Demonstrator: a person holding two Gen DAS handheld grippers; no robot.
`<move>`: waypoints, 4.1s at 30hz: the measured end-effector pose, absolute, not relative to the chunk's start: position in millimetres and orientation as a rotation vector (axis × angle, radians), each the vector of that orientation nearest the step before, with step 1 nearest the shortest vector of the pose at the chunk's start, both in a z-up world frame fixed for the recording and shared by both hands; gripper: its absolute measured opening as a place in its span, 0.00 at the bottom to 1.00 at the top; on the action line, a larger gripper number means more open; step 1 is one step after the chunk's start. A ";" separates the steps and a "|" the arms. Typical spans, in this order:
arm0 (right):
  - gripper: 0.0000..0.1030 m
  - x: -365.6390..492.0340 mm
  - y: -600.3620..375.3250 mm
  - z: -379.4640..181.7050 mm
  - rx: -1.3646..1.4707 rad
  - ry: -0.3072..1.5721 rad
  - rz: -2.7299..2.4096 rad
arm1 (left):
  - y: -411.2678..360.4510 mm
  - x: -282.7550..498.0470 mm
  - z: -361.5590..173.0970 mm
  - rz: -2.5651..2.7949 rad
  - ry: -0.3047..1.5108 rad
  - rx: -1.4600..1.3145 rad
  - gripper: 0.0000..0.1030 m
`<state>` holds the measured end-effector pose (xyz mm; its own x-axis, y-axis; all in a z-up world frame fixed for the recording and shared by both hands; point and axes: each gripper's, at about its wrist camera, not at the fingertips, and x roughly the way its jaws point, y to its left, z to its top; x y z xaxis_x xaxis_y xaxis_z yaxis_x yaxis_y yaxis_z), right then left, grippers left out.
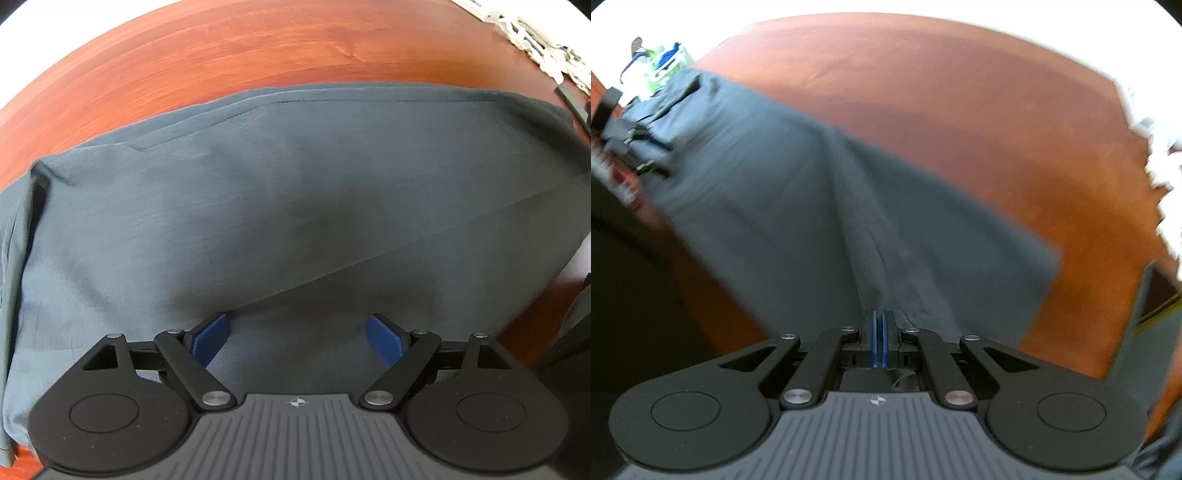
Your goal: Fold clothes
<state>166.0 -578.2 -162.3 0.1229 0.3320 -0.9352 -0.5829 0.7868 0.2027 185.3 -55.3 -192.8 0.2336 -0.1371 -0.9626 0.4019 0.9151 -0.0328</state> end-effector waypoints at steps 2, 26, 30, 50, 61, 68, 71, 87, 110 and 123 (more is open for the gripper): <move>0.12 152.3 -573.8 -167.4 -0.226 1.289 0.688 | -54.6 186.0 -192.4 -0.384 1.287 0.245 0.81; 0.35 144.4 -615.0 -187.9 -0.037 1.283 0.447 | -62.1 189.6 -198.8 -0.400 1.278 0.266 0.81; 0.34 140.9 -616.6 -189.7 0.011 1.265 0.433 | -63.0 193.7 -197.4 -0.403 1.279 0.270 0.82; 0.04 162.6 -635.0 -139.7 0.067 0.971 0.337 | -56.4 184.4 -190.9 -0.406 1.282 0.277 0.82; 0.07 210.8 -629.8 -164.9 -0.059 1.011 0.212 | -62.0 185.3 -190.7 -0.384 1.285 0.268 0.82; 0.12 228.1 -632.9 -170.5 -0.142 0.987 0.084 | -62.4 187.0 -190.6 -0.371 1.287 0.261 0.82; 0.13 227.8 -632.7 -167.8 -0.143 0.999 0.089 | -63.3 184.9 -189.5 -0.360 1.284 0.251 0.82; 0.33 198.3 -583.0 -164.2 -0.165 1.082 0.175 | -40.8 168.5 -165.6 -0.240 1.169 0.201 0.82; 0.40 157.2 -367.0 -147.5 -0.220 1.097 0.300 | 142.4 121.0 -119.2 -0.145 1.126 0.234 0.82; 0.40 158.2 -152.6 -154.4 -0.176 1.057 0.309 | 263.6 130.0 -124.0 -0.469 1.126 0.520 0.82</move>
